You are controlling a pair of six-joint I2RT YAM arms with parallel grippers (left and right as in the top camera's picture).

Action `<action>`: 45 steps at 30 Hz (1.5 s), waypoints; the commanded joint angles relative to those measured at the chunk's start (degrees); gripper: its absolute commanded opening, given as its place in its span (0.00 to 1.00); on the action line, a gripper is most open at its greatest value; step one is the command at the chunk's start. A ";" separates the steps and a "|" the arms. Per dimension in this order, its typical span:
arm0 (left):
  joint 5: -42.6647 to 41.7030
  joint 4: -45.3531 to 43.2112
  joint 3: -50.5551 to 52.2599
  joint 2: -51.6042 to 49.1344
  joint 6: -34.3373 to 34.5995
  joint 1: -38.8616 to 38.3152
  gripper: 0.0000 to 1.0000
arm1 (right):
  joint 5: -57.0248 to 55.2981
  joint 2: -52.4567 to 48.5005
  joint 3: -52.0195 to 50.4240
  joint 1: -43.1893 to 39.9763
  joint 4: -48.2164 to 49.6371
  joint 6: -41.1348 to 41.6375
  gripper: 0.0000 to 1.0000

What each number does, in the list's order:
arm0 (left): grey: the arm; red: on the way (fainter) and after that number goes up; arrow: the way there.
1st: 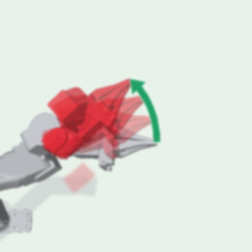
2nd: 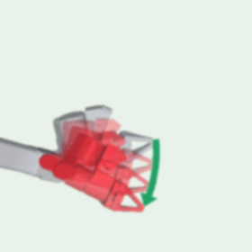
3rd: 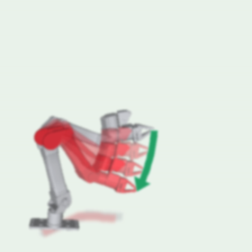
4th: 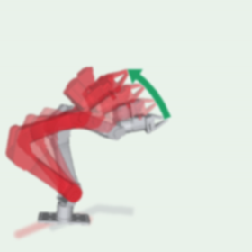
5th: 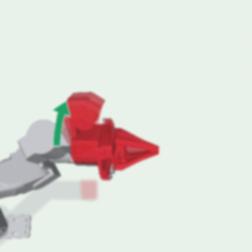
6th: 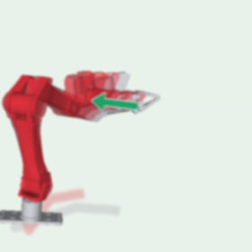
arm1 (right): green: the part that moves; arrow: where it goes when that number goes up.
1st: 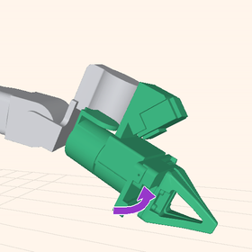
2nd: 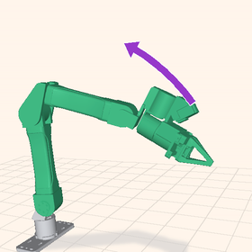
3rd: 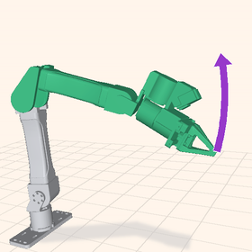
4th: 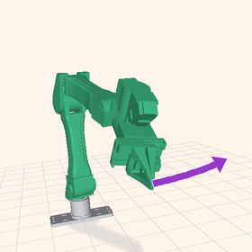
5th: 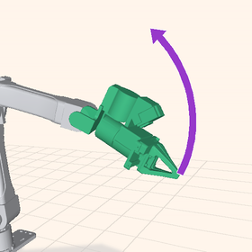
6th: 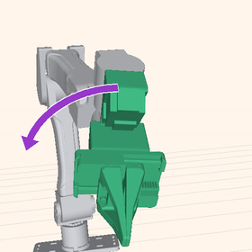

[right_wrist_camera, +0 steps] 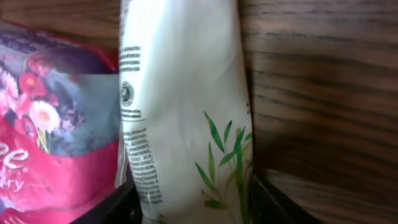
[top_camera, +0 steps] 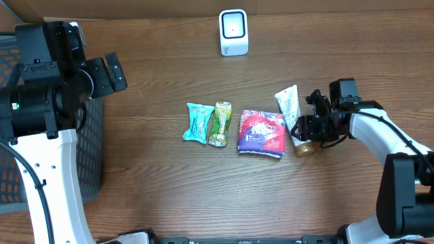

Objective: Scan the item barcode
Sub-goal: 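Grasp the cream tube with the right gripper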

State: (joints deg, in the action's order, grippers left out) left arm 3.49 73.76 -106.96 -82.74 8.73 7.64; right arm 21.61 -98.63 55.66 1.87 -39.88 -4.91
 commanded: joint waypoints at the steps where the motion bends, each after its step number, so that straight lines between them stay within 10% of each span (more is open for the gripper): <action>1: -0.35 -0.20 -0.13 -0.04 -1.27 0.22 0.99 | 0.57 -0.24 -0.33 -0.35 0.52 0.42 0.39; 5: -0.35 -0.20 -0.13 -0.04 -1.27 0.22 1.00 | 3.58 -0.24 -0.31 -0.35 0.57 0.59 0.15; 13: -0.33 -0.17 -0.13 -0.04 -1.27 0.17 0.99 | 7.85 -0.17 2.86 -0.81 -2.21 5.03 0.11; 22: -0.33 -0.17 -0.13 -0.04 -1.27 0.17 1.00 | 1.03 1.05 10.93 -4.63 -11.19 22.88 0.52; 32: -0.33 -0.17 -0.13 -0.04 -1.27 0.17 0.99 | -3.93 0.35 14.88 0.04 -3.26 18.21 0.78; 45: -0.33 -0.20 -0.13 -0.04 -1.27 0.17 1.00 | 2.38 -9.57 14.86 0.68 -2.16 16.59 0.72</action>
State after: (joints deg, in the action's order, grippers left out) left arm 3.46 73.73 -106.96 -82.74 8.56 7.64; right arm 20.34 -108.05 69.43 2.98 -42.19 12.29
